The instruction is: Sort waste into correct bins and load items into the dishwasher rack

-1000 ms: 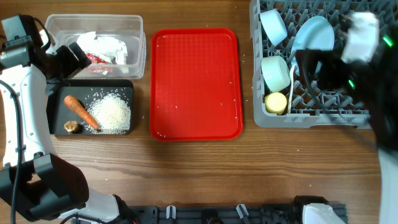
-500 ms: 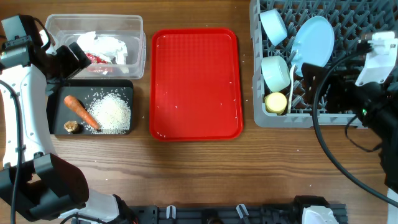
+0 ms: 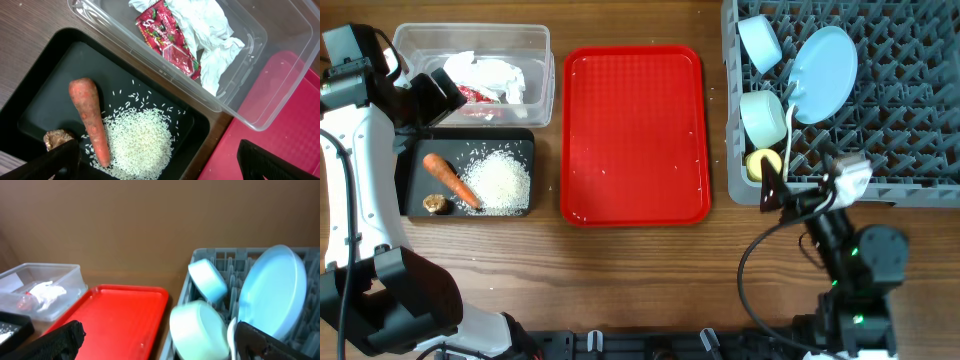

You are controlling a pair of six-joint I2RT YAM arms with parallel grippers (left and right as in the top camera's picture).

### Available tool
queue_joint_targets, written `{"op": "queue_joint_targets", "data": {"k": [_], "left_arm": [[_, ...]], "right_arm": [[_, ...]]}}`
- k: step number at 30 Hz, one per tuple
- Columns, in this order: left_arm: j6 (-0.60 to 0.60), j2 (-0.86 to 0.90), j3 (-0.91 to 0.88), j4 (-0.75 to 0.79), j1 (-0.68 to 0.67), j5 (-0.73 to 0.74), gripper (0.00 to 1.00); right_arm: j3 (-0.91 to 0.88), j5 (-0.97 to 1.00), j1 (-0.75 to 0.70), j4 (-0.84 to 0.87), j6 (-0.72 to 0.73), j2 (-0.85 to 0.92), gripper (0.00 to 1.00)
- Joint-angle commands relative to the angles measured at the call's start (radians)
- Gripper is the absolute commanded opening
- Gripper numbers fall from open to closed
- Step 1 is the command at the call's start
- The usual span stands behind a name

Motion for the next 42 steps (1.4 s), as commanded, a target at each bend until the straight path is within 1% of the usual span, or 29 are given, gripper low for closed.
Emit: {"op": "queue_joint_targets", "data": {"k": [1,4,7,10,13,18,42], "left_arm": [[-0.008,-0.011,0.019,0.0,-0.001,-0.009,1.0],[-0.008,-0.01,0.019,0.0,-0.001,-0.009,1.0],[-0.008,-0.01,0.019,0.0,-0.001,-0.009,1.0],[-0.008,-0.01,0.019,0.0,-0.001,-0.009,1.0],[-0.008,-0.011,0.019,0.0,-0.001,-0.009,1.0],[-0.008,-0.01,0.019,0.0,-0.001,-0.009,1.0],[-0.008,-0.01,0.019,0.0,-0.001,-0.01,1.0]], "right_arm": [[-0.145,0.07,0.004,0.043,0.044,-0.138,1.0],[-0.211,0.07,0.004,0.043,0.044,-0.216,1.0],[-0.242,0.127,0.004,0.043,0.045,-0.259,1.0],[-0.267,0.129,0.004,0.039,0.044,-0.298,1.0],[-0.272,0.129,0.005,-0.074,0.045,-0.349,1.0],[-0.272,0.134,0.005,-0.089,0.045,-0.431,1.0],[-0.272,0.137,0.004,-0.089,0.045,-0.421,1.0]]}}
